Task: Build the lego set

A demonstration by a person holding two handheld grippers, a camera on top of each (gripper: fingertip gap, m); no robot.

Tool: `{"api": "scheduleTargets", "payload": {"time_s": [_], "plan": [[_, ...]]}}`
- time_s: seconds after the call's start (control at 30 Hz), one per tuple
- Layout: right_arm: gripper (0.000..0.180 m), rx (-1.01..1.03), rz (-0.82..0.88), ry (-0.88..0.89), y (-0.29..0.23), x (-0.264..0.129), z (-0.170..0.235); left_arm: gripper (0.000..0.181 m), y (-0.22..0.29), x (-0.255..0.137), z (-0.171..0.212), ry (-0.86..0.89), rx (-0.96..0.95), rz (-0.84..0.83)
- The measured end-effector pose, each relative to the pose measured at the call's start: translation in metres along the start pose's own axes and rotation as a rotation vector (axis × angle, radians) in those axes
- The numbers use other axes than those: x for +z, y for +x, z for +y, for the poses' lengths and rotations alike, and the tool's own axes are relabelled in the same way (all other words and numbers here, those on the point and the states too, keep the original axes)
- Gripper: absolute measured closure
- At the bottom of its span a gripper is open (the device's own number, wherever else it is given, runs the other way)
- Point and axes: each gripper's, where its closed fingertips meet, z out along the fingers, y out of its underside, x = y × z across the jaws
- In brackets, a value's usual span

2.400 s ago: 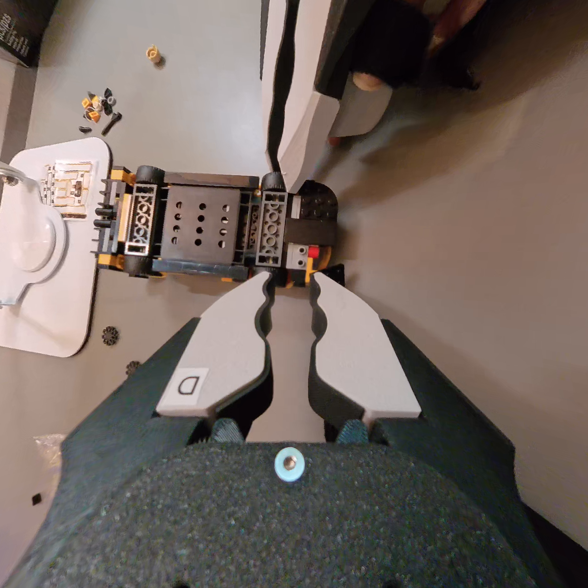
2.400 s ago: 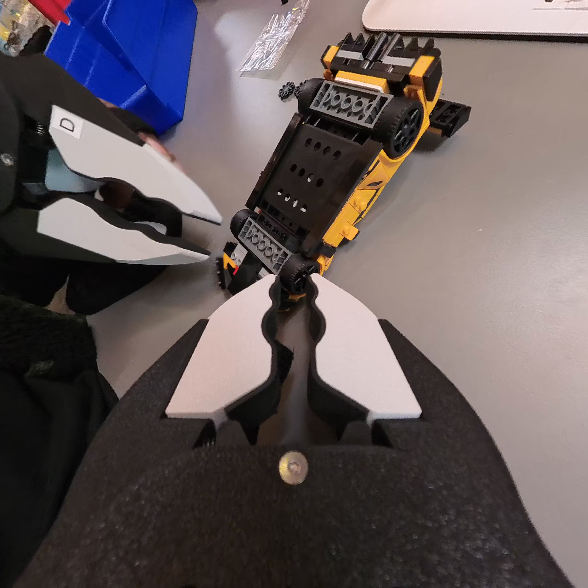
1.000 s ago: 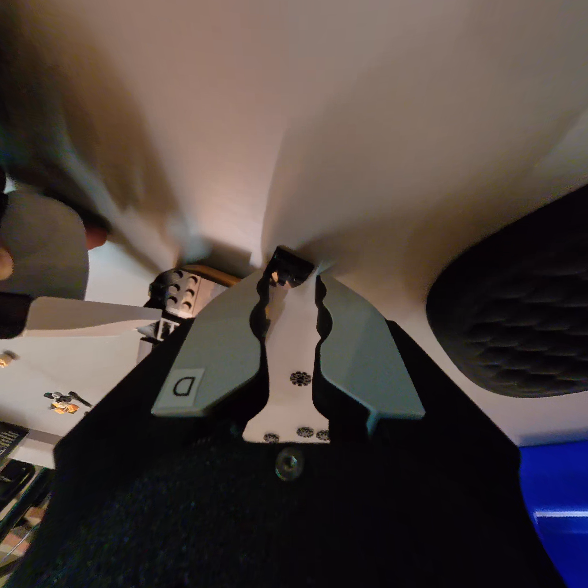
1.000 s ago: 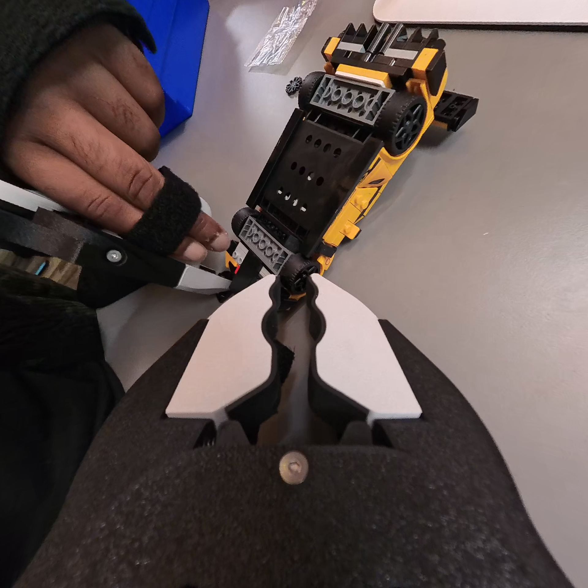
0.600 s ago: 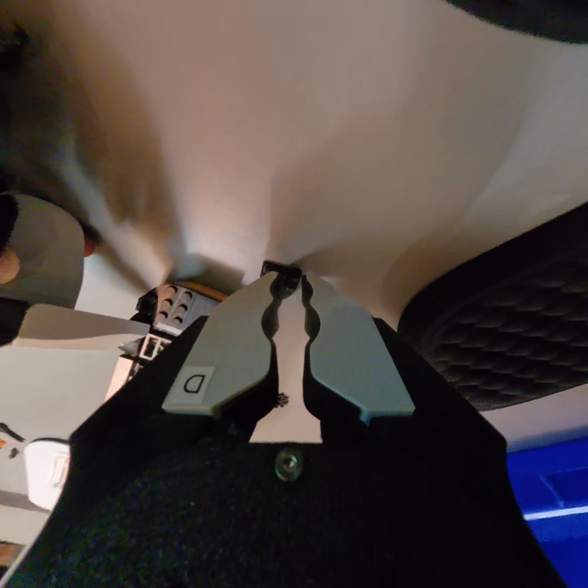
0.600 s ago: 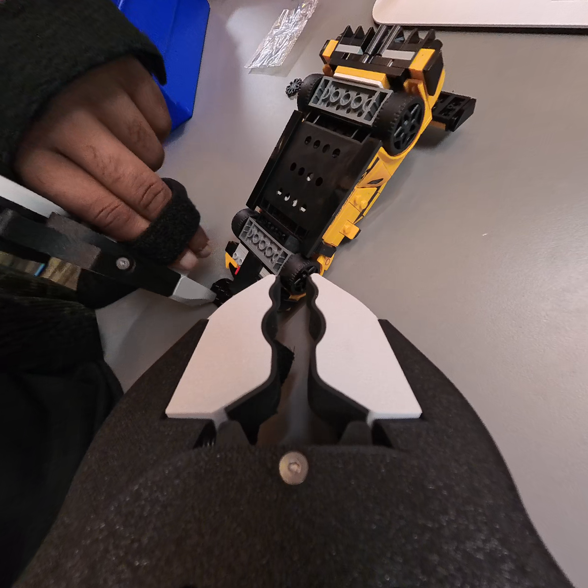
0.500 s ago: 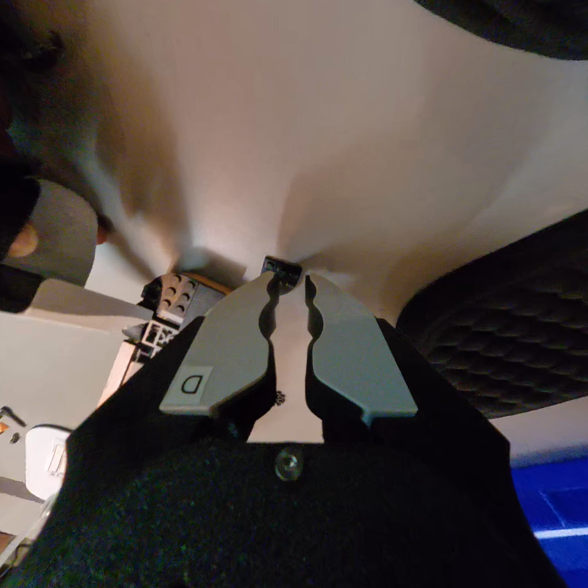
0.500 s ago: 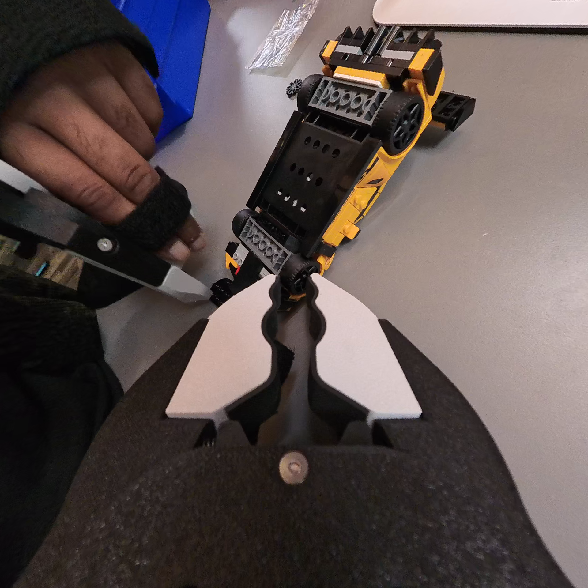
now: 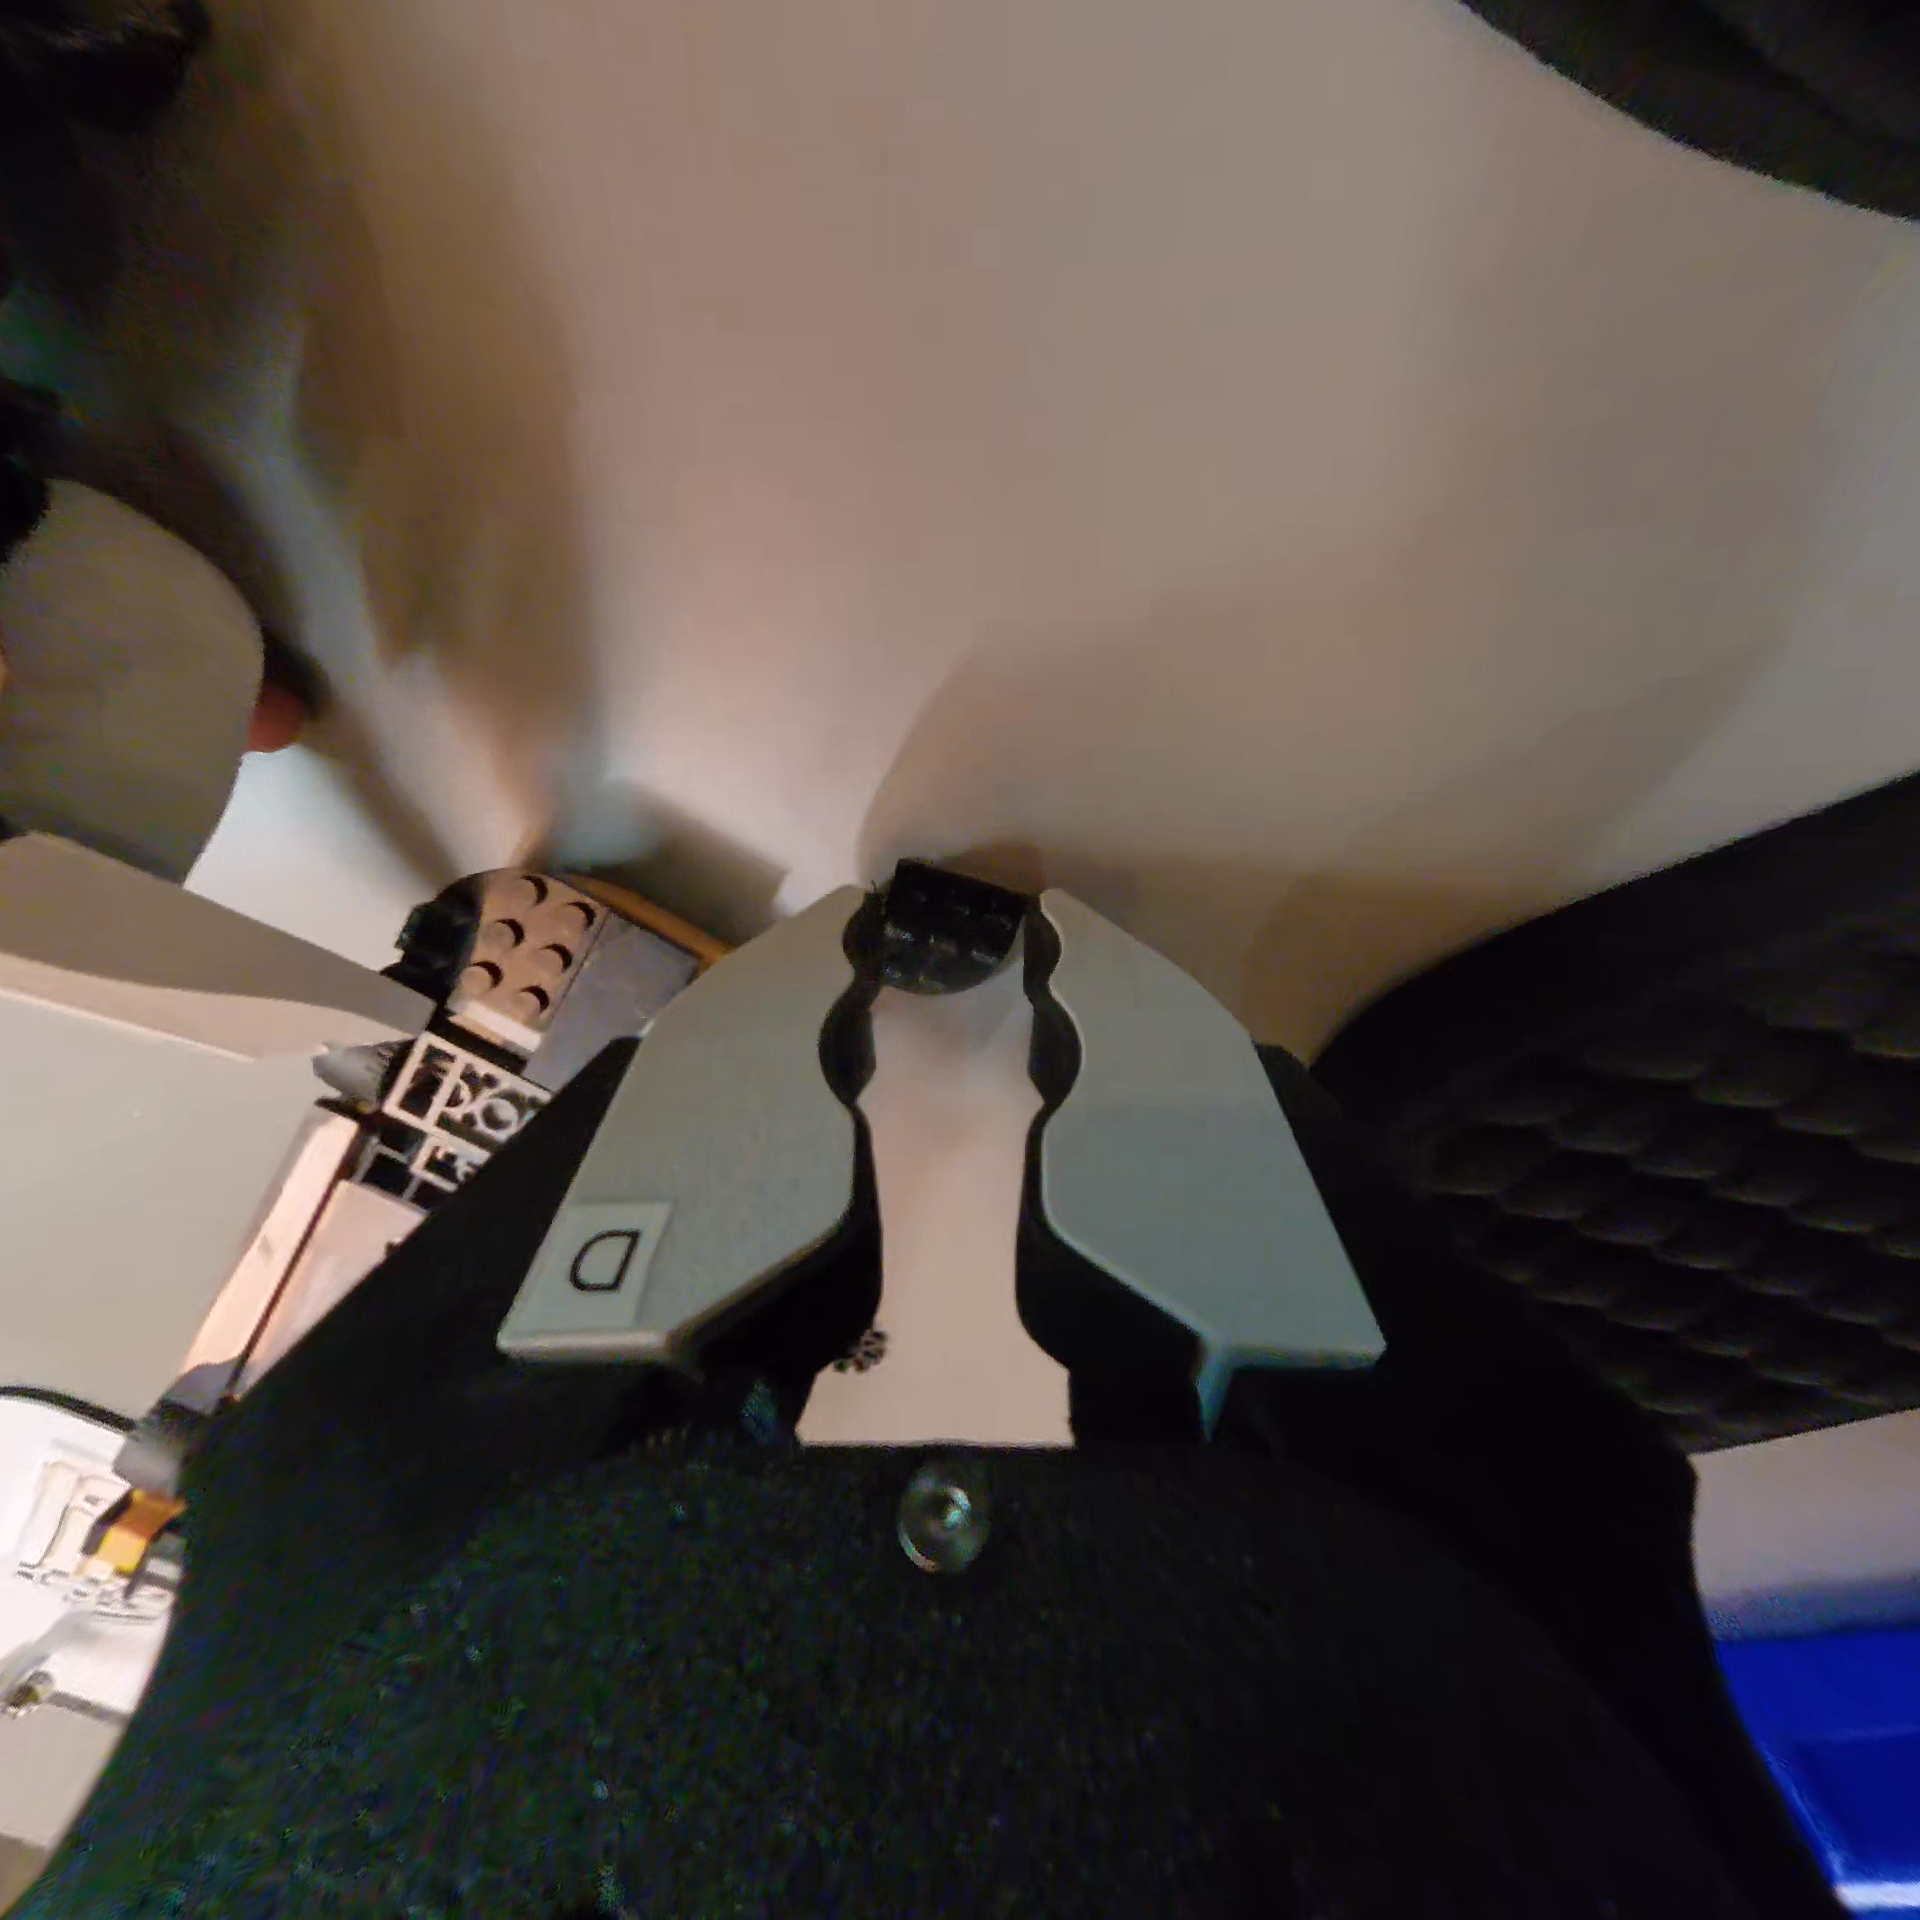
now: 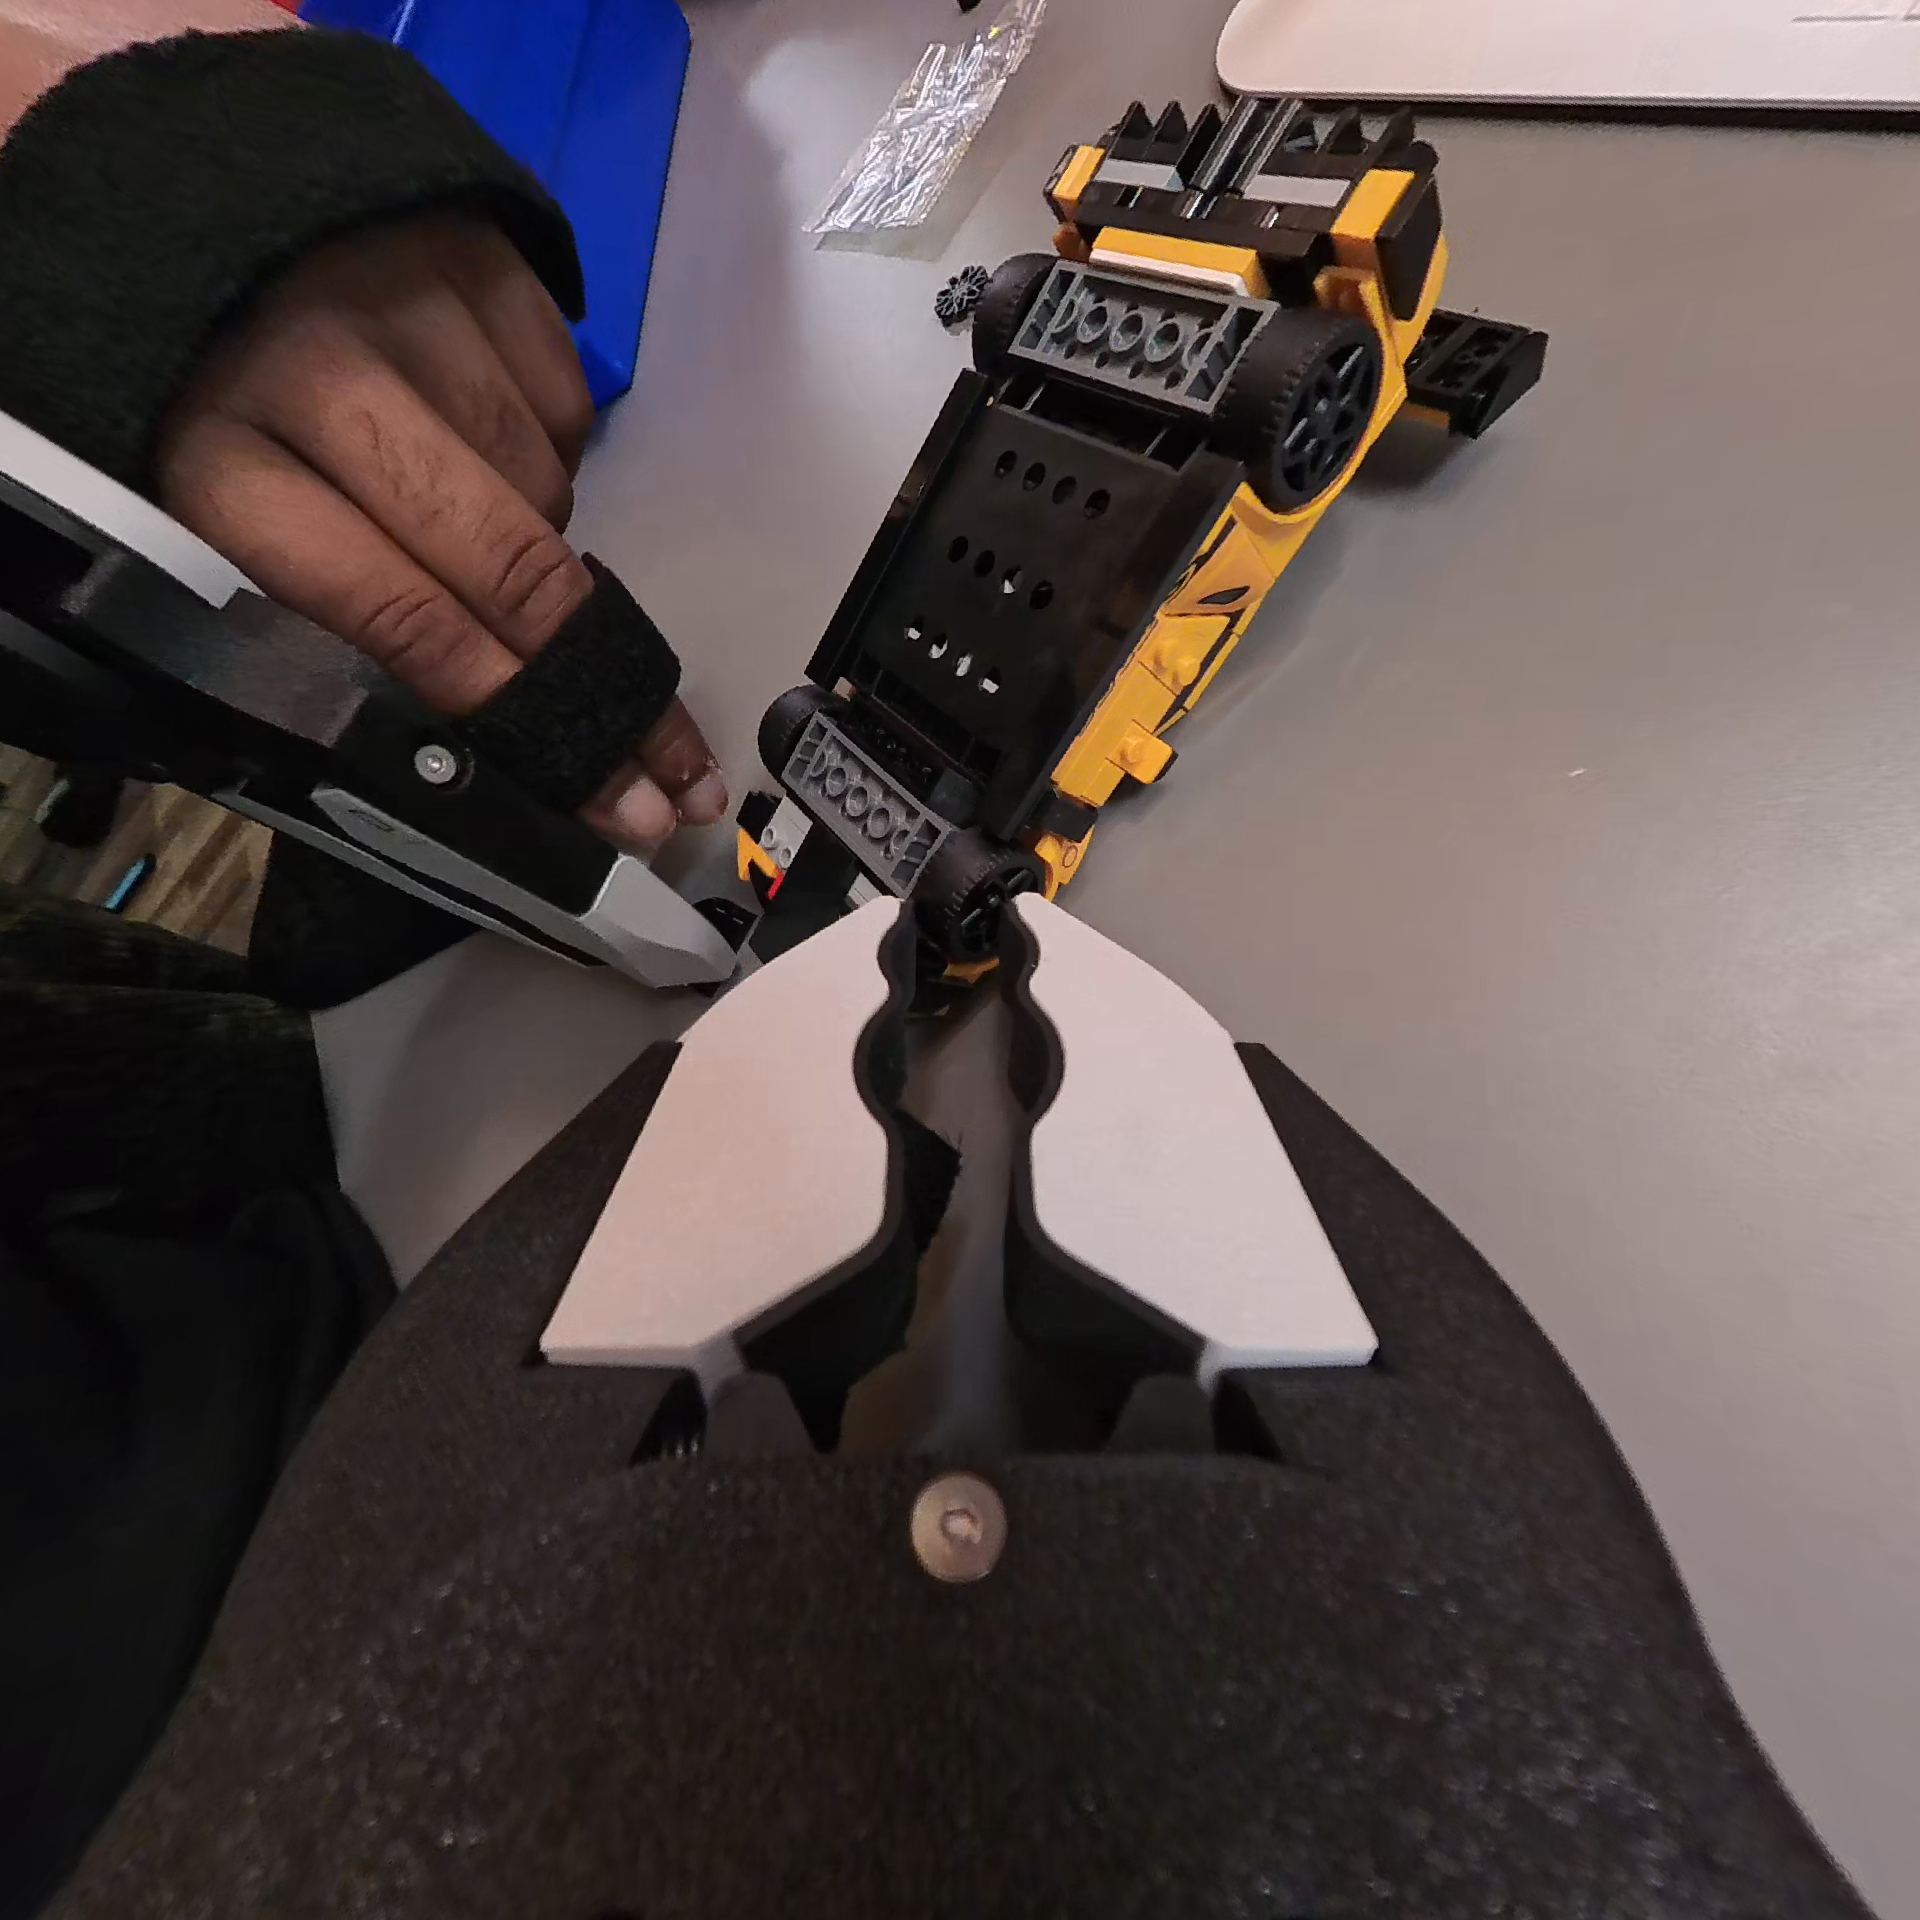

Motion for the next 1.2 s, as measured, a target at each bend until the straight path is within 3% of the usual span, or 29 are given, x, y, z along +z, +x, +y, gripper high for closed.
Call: {"api": "scheduleTargets", "payload": {"time_s": [0.4, 0.83, 1.2], "plan": [[0.165, -0.019, 0.018, 0.011, 0.000, -0.001, -0.001, 0.156, 0.010, -0.003, -0.003, 0.015, -0.210, -0.029], [0.166, -0.028, 0.027, 0.019, 0.000, -0.001, -0.002, 0.156, -0.014, -0.048, 0.006, 0.307, -0.786, -0.441], [0.166, -0.017, 0.027, 0.032, 0.000, -0.001, -0.004, 0.156, -0.050, -0.037, 0.013, 0.206, -0.956, -0.500]]}}
